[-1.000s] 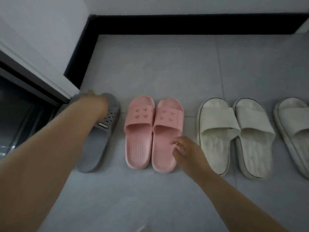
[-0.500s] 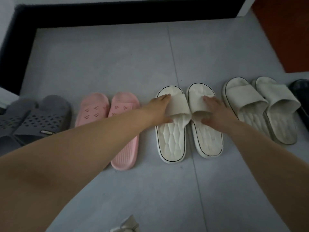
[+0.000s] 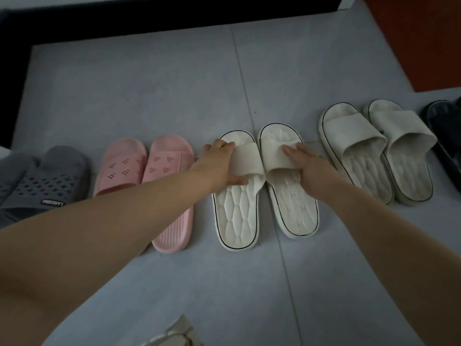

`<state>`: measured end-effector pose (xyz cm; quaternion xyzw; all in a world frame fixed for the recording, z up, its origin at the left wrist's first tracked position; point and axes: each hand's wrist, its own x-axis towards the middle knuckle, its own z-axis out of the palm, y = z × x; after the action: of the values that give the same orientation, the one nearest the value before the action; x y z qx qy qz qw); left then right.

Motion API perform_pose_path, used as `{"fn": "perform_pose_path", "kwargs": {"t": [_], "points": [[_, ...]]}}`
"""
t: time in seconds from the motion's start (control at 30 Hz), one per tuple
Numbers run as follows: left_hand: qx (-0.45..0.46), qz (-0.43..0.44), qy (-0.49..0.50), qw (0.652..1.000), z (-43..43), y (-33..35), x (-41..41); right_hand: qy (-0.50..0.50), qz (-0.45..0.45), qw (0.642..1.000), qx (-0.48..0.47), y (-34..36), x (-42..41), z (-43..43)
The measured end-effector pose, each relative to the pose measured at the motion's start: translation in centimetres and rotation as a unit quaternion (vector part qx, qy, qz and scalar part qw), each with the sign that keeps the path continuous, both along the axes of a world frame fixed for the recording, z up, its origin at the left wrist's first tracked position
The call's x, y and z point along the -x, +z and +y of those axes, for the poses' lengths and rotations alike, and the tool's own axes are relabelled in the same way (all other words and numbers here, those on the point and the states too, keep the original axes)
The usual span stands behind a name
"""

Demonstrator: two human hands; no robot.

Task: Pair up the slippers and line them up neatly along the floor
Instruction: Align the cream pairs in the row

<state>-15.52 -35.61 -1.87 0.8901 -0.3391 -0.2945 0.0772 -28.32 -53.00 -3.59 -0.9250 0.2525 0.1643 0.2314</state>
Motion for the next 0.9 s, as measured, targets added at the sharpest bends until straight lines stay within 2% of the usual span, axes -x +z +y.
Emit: {"fn": "perform_pose_path", "kwargs": {"t": [0.2,0.5,0.9], "points": [[0.003,0.0,0.009,1.0,0.0,0.2,0.2,-0.054,-0.041,0.998,-0.02,0.7,0.1,0.2],[0.001,-0.008,0.024,1.0,-0.4,0.1,0.3,-0.107,-0.029,0.994,-0.02,1.3,-0.3,0.7],[-0.007,-0.013,0.012,1.0,-0.2,0.0,0.0,-0.075,-0.045,0.996,-0.031,0.5,0.3,0.5]]}}
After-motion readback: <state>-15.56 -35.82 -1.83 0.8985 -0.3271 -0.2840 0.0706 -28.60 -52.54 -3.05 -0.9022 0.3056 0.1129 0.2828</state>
